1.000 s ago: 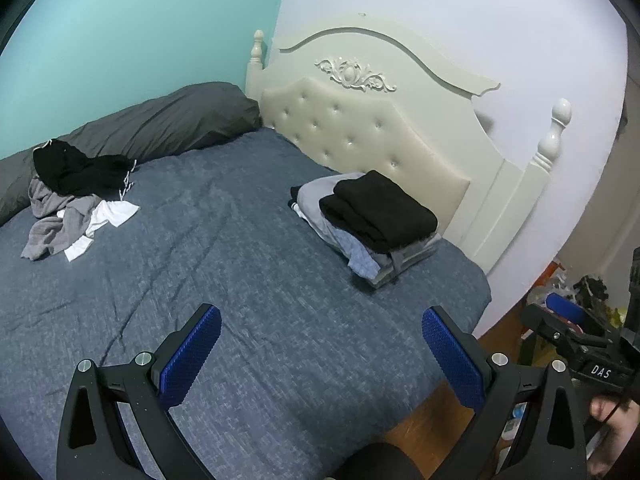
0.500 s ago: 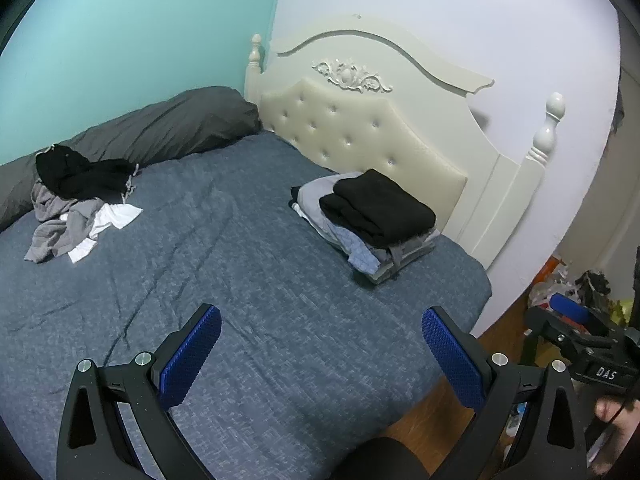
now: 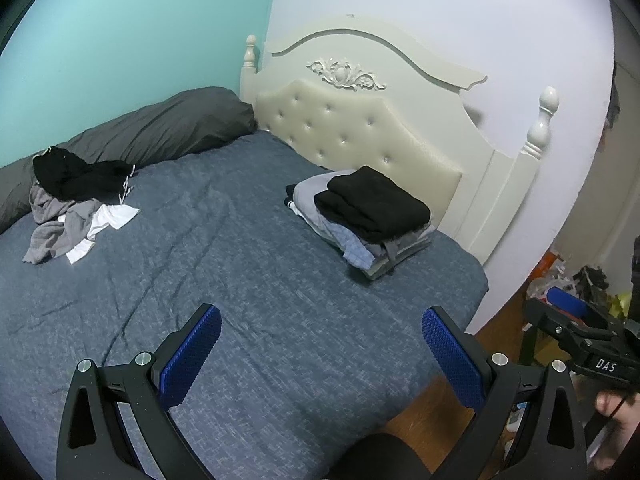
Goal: Fold clothes
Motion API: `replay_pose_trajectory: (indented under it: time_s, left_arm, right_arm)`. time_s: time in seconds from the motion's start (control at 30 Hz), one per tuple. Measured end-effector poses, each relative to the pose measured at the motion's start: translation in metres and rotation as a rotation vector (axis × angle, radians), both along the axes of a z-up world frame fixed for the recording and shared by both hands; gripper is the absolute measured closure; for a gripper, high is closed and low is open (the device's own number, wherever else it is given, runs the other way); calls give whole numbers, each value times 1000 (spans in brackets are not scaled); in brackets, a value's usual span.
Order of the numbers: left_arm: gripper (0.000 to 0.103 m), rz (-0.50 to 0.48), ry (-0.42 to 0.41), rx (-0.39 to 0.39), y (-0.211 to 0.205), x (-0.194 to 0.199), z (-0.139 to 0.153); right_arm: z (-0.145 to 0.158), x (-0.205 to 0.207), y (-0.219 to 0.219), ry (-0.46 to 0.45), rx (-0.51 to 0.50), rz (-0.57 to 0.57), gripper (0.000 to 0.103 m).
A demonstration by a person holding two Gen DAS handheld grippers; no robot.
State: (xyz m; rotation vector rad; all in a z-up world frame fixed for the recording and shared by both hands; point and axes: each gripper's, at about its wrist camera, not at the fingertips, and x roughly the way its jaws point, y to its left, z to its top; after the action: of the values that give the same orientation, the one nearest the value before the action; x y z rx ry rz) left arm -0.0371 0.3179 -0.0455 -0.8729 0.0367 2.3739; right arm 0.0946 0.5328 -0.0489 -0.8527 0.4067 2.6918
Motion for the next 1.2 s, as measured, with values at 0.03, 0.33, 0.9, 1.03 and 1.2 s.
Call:
replay_pose_trajectory:
  time_s: [0.03,0.33,0.9,1.03,1.2]
  left_arm:
    - [0,3,3,-1,0,1,0]
    - [0,2,26,13,-4,8,3]
    - [0,22,46,14,-10,13,3]
    - [0,30,53,6,-12,12,2]
    - [0,35,64,-2,-12,13,0]
  right_arm:
    - [0,0,0,1,2,-1,1]
    - [2,3,-3,11,12,-1,1]
    - [7,8,-8,33,28,-4,1]
    - [7,7,-8,32,29,-3,1]
    - [5,6,-8,33,30,-5,1]
